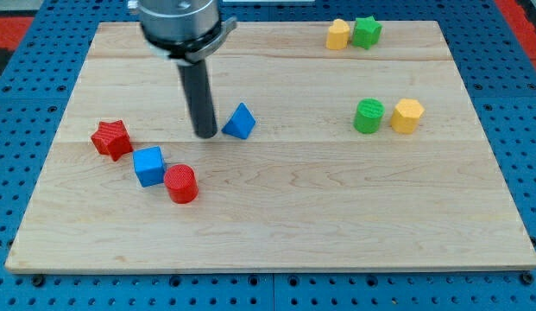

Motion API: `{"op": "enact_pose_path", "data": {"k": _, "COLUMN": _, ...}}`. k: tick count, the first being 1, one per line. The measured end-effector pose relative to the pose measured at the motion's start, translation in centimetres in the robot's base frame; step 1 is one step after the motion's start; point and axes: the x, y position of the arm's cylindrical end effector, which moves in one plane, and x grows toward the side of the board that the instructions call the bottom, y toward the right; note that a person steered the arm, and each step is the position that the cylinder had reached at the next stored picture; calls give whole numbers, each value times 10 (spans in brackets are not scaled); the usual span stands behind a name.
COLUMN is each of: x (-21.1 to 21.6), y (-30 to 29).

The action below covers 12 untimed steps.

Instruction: Move the blue triangle below the yellow heart

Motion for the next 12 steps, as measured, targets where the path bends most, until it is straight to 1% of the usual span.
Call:
{"op": "enact_pose_path", "data": {"k": 1, "x": -47, "y": 89}}
{"op": "enact_pose_path", "data": {"k": 2, "x": -68, "y": 104}}
{"op": "enact_pose_path", "data": {"k": 3, "x": -26, "y": 42}}
{"op": "enact_pose_path", "data": {"k": 4, "x": 33, "y": 37}}
{"op": "enact_pose_path", "data": {"k": 5, "x": 9, "y": 79}}
{"op": "enact_pose_path", "data": {"k": 6, "x": -33, "y": 106}}
{"op": "enact_pose_path", "data": {"k": 7, "x": -35, "y": 152}}
{"op": "enact_pose_path", "data": {"k": 8, "x": -77, "y": 172}}
{"op": "enact_pose_path", "data": {"k": 9, "x": -93, "y": 152}}
{"op": "enact_pose_path", "data": {"k": 10, "x": -93, "y": 120}}
{"op": "enact_pose_path", "data": {"k": 11, "x": -104, "y": 172}}
{"op": "enact_pose_path", "data": {"k": 12, "x": -126, "y": 207}}
